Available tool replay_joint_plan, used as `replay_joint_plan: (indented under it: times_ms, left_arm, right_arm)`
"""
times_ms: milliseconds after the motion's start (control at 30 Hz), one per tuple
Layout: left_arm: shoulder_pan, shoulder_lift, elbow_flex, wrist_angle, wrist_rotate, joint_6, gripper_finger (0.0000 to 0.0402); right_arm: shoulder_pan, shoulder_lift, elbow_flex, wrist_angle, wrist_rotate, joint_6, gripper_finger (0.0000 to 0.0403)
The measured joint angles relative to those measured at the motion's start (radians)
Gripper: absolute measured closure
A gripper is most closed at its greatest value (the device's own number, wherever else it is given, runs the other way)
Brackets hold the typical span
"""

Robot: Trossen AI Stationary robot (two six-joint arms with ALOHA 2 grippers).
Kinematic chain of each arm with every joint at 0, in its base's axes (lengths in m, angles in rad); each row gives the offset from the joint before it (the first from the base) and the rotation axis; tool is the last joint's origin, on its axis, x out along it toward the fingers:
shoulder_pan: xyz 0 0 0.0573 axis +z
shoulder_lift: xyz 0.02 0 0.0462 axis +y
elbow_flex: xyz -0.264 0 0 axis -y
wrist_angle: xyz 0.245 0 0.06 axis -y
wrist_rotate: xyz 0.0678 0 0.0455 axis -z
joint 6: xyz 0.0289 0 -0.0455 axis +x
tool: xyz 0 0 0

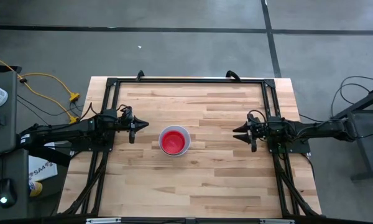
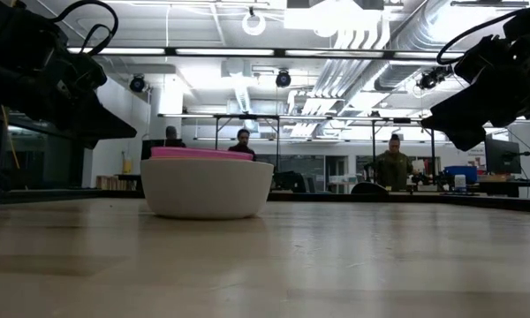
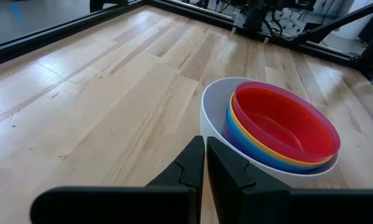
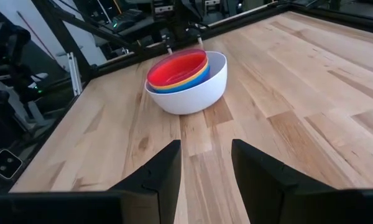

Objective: Nest bowls inside each other
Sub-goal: Return to Home Position

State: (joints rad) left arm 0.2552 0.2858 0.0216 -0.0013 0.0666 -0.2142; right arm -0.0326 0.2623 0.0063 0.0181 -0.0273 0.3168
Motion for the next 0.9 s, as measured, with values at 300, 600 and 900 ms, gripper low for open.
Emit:
replay_joint_plan:
  times_ms: [300,600,900]
  left_arm:
    - [0.0,0.0,0.0,0.0,0.0,0.0,0.0382]
    - [0.0,0.0,0.0,0.0,0.0,0.0,0.0382]
    - [0.0,0.0,0.0,0.0,0.0,0.0,0.0382]
  right_arm:
    - [0.0,0.0,0.0,0.028,0.197,-0.007,0.0268]
    - [0.0,0.0,0.0,0.027,0.2,-0.007,0.0268]
    - [0.0,0.0,0.0,0.026,0.2,-0.008,0.0268]
